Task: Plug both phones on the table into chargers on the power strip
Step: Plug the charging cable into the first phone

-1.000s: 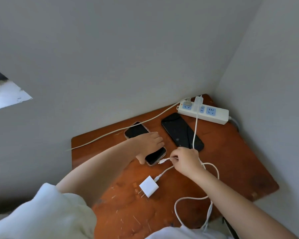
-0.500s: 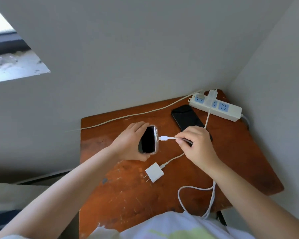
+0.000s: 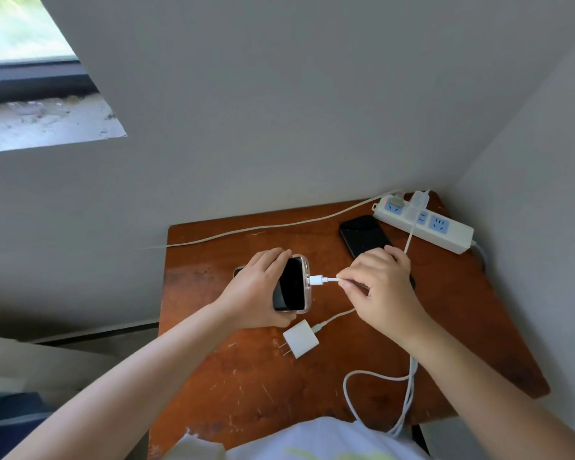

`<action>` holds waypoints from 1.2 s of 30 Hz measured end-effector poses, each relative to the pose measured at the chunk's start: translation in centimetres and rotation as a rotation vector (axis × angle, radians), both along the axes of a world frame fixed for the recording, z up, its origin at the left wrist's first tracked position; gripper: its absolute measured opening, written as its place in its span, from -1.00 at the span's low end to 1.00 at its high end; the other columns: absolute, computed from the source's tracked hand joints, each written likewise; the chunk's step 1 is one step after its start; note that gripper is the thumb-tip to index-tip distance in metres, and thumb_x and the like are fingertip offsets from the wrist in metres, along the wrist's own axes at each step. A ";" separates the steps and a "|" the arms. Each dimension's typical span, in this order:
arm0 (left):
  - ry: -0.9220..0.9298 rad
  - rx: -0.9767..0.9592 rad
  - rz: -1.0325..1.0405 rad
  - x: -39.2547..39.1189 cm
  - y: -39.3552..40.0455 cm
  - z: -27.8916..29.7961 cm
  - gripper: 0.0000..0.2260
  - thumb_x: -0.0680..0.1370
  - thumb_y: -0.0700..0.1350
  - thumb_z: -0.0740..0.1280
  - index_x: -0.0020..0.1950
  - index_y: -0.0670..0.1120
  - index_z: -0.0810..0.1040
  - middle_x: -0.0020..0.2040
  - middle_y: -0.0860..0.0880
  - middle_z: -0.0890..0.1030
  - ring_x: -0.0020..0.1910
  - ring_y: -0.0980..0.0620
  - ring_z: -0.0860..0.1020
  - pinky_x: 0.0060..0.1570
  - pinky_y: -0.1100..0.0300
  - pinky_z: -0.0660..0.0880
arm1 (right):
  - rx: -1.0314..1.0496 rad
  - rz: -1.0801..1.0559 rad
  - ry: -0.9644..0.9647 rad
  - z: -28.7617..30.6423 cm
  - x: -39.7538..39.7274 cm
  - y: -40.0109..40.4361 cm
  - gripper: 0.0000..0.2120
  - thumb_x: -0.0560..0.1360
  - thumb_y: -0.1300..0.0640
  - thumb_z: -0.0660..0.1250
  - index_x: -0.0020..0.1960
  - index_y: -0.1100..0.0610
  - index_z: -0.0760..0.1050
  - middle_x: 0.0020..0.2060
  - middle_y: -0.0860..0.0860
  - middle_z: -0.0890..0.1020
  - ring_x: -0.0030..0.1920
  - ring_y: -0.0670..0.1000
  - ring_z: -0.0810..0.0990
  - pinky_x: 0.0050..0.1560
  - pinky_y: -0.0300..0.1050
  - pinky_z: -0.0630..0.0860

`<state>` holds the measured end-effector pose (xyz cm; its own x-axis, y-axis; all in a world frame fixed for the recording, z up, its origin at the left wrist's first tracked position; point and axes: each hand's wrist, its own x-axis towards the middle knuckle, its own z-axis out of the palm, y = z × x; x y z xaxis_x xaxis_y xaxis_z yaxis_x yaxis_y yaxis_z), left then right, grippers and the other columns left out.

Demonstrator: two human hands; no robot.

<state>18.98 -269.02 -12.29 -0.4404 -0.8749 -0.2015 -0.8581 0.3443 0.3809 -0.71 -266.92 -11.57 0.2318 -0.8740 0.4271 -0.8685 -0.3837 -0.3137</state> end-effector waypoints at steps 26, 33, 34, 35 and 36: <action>-0.054 -0.068 -0.052 -1.2 1.0 -1.3 -0.22 0.39 0.12 0.38 0.47 -0.11 0.09 0.47 -0.05 0.22 0.45 -0.04 0.13 0.39 0.17 0.22 | 0.004 0.062 0.204 -1.0 0.8 1.1 -0.85 0.15 0.32 0.58 -0.41 0.15 0.64 -0.53 0.02 0.58 -0.46 0.02 0.57 -0.07 -0.14 0.23; 0.006 -0.077 -0.029 -1.3 1.2 -1.3 -0.24 0.35 0.05 0.44 0.44 -0.16 0.19 0.44 -0.11 0.29 0.43 -0.10 0.20 0.36 0.11 0.27 | -0.012 0.090 0.191 -1.1 0.4 0.5 -0.88 0.18 0.31 0.56 -0.40 0.16 0.65 -0.51 0.03 0.61 -0.45 0.03 0.59 -0.07 -0.12 0.23; 0.013 -0.075 -0.021 -1.3 1.2 -1.3 -0.24 0.35 0.04 0.45 0.43 -0.17 0.20 0.43 -0.12 0.31 0.42 -0.12 0.21 0.35 0.09 0.29 | -0.024 0.092 0.185 -1.2 0.4 0.4 -0.91 0.21 0.30 0.51 -0.40 0.16 0.65 -0.51 0.04 0.61 -0.45 0.03 0.59 -0.07 -0.11 0.24; 0.016 -0.075 -0.016 -1.3 1.2 -1.3 -0.24 0.34 0.03 0.46 0.42 -0.17 0.22 0.42 -0.13 0.32 0.42 -0.13 0.22 0.34 0.08 0.30 | -0.037 0.086 0.175 -1.3 0.4 0.4 -0.93 0.22 0.29 0.47 -0.40 0.16 0.65 -0.51 0.03 0.60 -0.45 0.03 0.59 -0.06 -0.12 0.24; 0.019 -0.082 -0.010 -1.2 1.2 -1.4 -0.24 0.33 0.03 0.47 0.42 -0.18 0.23 0.42 -0.13 0.33 0.41 -0.14 0.23 0.33 0.07 0.31 | -0.045 0.073 0.163 -1.5 0.5 0.5 -0.93 0.22 0.29 0.46 -0.40 0.16 0.65 -0.51 0.04 0.60 -0.45 0.03 0.59 -0.06 -0.12 0.25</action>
